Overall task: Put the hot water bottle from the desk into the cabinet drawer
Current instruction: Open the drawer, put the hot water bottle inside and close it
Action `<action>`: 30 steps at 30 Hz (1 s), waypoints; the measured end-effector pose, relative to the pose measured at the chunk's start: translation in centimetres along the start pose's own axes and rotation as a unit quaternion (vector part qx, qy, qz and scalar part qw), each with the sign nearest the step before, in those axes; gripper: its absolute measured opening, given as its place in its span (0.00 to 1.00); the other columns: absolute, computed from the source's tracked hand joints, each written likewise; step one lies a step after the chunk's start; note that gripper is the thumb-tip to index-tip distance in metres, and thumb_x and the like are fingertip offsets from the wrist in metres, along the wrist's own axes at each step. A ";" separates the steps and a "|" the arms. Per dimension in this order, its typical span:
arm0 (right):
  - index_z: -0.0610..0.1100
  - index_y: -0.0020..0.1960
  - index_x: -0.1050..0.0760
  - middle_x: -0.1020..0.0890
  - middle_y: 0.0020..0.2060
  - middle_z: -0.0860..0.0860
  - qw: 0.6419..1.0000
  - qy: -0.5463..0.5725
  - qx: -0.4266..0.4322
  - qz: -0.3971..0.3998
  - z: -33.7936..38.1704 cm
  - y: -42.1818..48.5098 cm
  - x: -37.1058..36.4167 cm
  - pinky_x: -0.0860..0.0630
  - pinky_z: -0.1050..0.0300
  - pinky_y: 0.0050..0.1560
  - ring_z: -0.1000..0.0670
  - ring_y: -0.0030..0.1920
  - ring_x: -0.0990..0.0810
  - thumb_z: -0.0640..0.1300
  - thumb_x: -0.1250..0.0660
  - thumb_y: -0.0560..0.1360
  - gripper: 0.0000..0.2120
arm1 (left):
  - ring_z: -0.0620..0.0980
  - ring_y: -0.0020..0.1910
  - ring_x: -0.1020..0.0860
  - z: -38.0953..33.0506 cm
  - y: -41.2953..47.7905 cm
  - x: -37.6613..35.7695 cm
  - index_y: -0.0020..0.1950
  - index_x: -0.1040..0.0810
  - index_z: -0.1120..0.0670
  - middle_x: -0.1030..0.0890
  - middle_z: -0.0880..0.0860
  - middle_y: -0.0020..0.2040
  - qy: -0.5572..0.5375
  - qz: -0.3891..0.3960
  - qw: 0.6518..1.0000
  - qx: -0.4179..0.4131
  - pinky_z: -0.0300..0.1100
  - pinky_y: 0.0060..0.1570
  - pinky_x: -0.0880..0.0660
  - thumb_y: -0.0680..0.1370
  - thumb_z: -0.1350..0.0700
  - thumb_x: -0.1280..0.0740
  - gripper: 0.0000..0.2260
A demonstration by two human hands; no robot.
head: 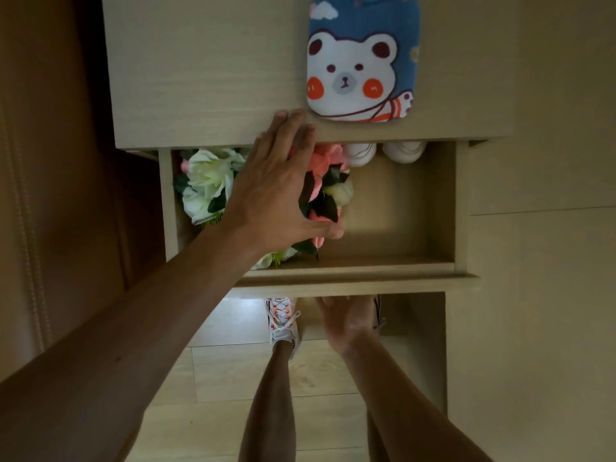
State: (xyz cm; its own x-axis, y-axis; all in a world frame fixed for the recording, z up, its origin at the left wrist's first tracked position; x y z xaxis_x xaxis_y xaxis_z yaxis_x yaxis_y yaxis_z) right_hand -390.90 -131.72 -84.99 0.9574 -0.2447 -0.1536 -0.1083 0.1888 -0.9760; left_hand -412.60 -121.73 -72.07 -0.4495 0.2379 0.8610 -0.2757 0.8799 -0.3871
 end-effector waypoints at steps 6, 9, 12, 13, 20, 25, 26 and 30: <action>0.41 0.60 0.22 0.15 0.59 0.45 0.935 -0.346 -0.068 0.031 0.1 -7.3 1.5 0.25 0.54 0.59 0.49 0.58 0.17 0.46 0.41 0.84 0.13 | 0.58 0.82 0.53 -0.2 0.2 0.9 0.81 0.46 0.56 0.51 0.57 0.83 -0.010 0.007 1.000 -0.001 0.58 0.78 0.47 0.62 0.28 0.28 0.57; 0.45 0.55 0.20 0.12 0.51 0.48 0.894 -0.437 0.077 0.066 5.3 -10.7 -1.8 0.22 0.54 0.57 0.51 0.50 0.14 0.45 0.39 0.83 0.10 | 0.56 0.82 0.49 -0.5 -0.1 1.7 0.80 0.44 0.57 0.46 0.57 0.82 -0.045 -0.009 0.999 0.007 0.54 0.78 0.46 0.66 0.33 0.28 0.52; 0.51 0.53 0.19 0.12 0.47 0.53 0.842 -0.483 0.229 0.070 11.5 -12.6 -6.4 0.20 0.48 0.57 0.53 0.50 0.13 0.46 0.38 0.82 0.08 | 0.54 0.81 0.46 -0.9 -0.2 2.2 0.80 0.43 0.57 0.42 0.56 0.81 -0.090 -0.032 0.995 0.019 0.50 0.78 0.46 0.70 0.36 0.29 0.47; 0.52 0.54 0.20 0.12 0.47 0.53 0.831 -0.481 0.267 0.076 13.4 -13.0 -8.1 0.20 0.47 0.57 0.53 0.51 0.13 0.47 0.37 0.81 0.08 | 0.54 0.81 0.46 -1.0 -0.3 2.3 0.80 0.43 0.57 0.42 0.56 0.81 -0.110 -0.035 0.993 0.027 0.51 0.78 0.45 0.70 0.36 0.29 0.46; 0.42 0.62 0.22 0.16 0.51 0.50 0.757 -0.469 0.455 0.031 22.7 -10.7 -17.4 0.22 0.63 0.48 0.55 0.49 0.17 0.46 0.32 0.76 0.16 | 0.55 0.71 0.31 -0.7 0.1 3.7 0.76 0.35 0.55 0.31 0.55 0.73 -0.240 -0.096 0.964 0.059 0.50 0.69 0.30 0.71 0.45 0.26 0.37; 0.46 0.70 0.30 0.28 0.64 0.45 0.700 -0.515 0.492 -0.054 24.1 -8.2 -19.6 0.22 0.61 0.56 0.48 0.58 0.22 0.51 0.27 0.73 0.28 | 0.53 0.70 0.29 -0.6 0.6 3.0 0.74 0.33 0.53 0.28 0.54 0.72 -0.265 -0.100 0.957 0.064 0.48 0.67 0.28 0.72 0.45 0.29 0.33; 0.46 0.71 0.32 0.28 0.64 0.45 0.695 -0.519 0.493 -0.064 24.1 -7.8 -19.8 0.21 0.56 0.59 0.46 0.60 0.23 0.52 0.26 0.72 0.31 | 0.53 0.69 0.29 -0.6 0.6 2.8 0.74 0.33 0.53 0.28 0.53 0.71 -0.265 -0.103 0.956 0.066 0.46 0.67 0.29 0.72 0.45 0.29 0.33; 0.45 0.75 0.38 0.24 0.66 0.45 0.696 -0.533 0.470 -0.100 24.7 -6.8 -20.4 0.23 0.47 0.65 0.44 0.65 0.22 0.54 0.23 0.69 0.41 | 0.52 0.68 0.29 -0.9 0.8 2.4 0.72 0.31 0.53 0.26 0.53 0.68 -0.261 -0.110 0.957 0.059 0.47 0.67 0.29 0.72 0.43 0.30 0.31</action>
State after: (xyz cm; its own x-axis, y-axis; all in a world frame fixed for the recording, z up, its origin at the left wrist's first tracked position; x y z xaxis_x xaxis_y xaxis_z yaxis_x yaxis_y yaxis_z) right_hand -403.07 -104.53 -71.45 0.6369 0.3951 0.6620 -0.2019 0.9142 -0.3514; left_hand -413.16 -120.13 -70.02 -0.7248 -0.2127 0.6553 -0.4922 0.8254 -0.2765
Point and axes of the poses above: each hand's wrist, its own y-axis towards the middle knuckle, its own x-axis out of the back of the hand, z = x × y, the point moved 8 cm from there along y, towards the middle knuckle
